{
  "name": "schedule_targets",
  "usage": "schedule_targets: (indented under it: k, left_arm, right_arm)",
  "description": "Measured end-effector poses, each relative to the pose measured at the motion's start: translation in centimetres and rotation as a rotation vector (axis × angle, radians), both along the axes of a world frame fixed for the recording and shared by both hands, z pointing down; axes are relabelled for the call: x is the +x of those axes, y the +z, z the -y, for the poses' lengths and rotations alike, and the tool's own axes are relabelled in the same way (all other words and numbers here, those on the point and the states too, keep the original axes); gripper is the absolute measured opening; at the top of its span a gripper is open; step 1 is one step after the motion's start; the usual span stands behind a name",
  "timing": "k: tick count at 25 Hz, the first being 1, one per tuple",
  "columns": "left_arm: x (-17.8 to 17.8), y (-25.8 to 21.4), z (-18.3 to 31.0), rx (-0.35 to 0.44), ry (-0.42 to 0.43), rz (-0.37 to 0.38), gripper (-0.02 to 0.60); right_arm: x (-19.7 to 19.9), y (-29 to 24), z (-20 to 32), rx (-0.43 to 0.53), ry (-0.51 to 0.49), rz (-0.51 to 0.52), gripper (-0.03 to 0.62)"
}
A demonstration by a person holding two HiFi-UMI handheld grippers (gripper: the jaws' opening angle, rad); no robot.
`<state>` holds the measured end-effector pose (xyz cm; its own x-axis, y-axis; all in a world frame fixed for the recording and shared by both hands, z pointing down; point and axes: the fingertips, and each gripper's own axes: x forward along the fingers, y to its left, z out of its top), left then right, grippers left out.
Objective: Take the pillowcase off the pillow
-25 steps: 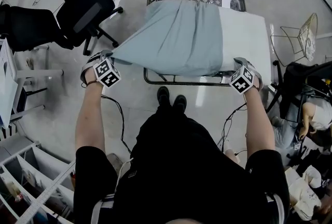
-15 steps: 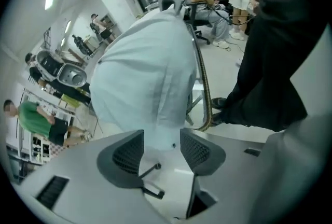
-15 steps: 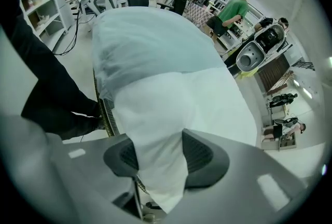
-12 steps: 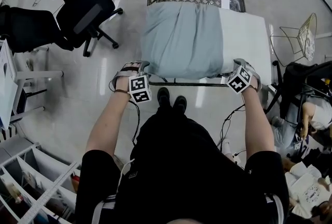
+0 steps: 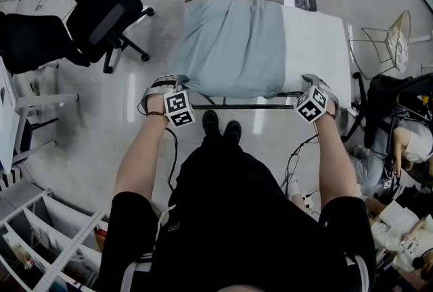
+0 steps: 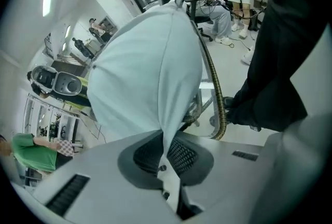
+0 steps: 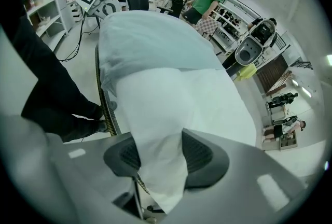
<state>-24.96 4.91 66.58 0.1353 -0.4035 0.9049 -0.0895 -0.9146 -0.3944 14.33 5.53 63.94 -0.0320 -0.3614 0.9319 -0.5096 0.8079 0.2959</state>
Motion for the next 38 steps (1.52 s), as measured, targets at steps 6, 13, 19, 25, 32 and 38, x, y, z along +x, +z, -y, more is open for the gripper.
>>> schedule_targets:
  k: [6, 13, 19, 25, 32, 38]
  left_arm:
    - [-6.1, -2.4, 3.8, 0.067, -0.088, 0.017, 0.008]
    - [-10.0, -3.7, 7.9, 0.107, -0.173, 0.040, 0.008]
    - [-10.4, -4.2, 9.8, 0.097, -0.193, 0.018, 0.009]
    - [-4.7, -3.3, 4.9, 0.057, -0.027, -0.008, 0.181]
    - [1.6, -1.9, -1.6, -0.007, 0.153, -0.047, 0.232]
    - [3.5, 0.6, -0.9, -0.001, 0.117, -0.062, 0.241]
  right_arm:
    - [0.4, -0.7, 0.0, 0.012, 0.043, 0.054, 0.204]
    - [1.1, -0.8, -0.2, 0.010, 0.081, 0.085, 0.202]
    - [1.1, -1.0, -0.4, 0.006, 0.069, 0.070, 0.199]
    - [-2.9, -2.1, -1.0, 0.031, -0.063, 0.052, 0.256]
    - [-10.4, -2.2, -1.4, 0.056, -0.234, 0.152, 0.385]
    - [-13.7, 2.4, -1.6, 0.129, -0.291, 0.074, 0.495]
